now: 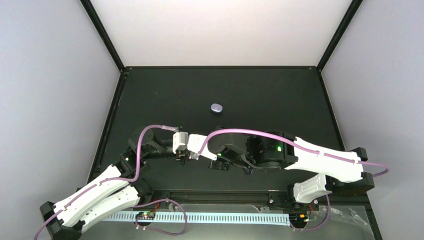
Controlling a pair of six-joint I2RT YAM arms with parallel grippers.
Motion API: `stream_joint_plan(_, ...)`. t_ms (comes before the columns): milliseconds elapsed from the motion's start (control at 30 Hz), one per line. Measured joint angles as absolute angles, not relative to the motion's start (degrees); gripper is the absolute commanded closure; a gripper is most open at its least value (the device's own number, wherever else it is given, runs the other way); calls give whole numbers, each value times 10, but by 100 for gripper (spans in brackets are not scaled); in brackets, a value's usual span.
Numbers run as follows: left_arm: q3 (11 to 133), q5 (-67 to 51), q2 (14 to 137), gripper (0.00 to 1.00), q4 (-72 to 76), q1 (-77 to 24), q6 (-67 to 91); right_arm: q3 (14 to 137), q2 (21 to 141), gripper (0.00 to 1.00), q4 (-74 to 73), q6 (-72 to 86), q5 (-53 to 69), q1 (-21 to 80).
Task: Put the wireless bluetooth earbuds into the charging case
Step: Place the earbud in the charging case.
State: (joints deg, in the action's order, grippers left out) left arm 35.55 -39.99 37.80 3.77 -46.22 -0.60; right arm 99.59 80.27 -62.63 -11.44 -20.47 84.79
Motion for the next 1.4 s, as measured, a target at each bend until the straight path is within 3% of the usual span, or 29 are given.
stream_joint_plan(533,355,-396,371,98,46,-462,-4,1007,805,81,-618,-99,-203,848)
stream_joint_plan(733,355,-396,371,98,60,-463,-4,1017,799,70,-614,-90,-197,848)
stream_joint_plan(867,355,-396,373,99,63,-463,-4,1034,781,69,-612,-83,-193,848)
stream_joint_plan(1000,355,-396,376,98,65,-463,-4,1040,752,76,-602,-70,-171,837)
stream_joint_plan(1400,355,-384,375,99,65,-463,-1,974,673,78,-538,-4,8,765)
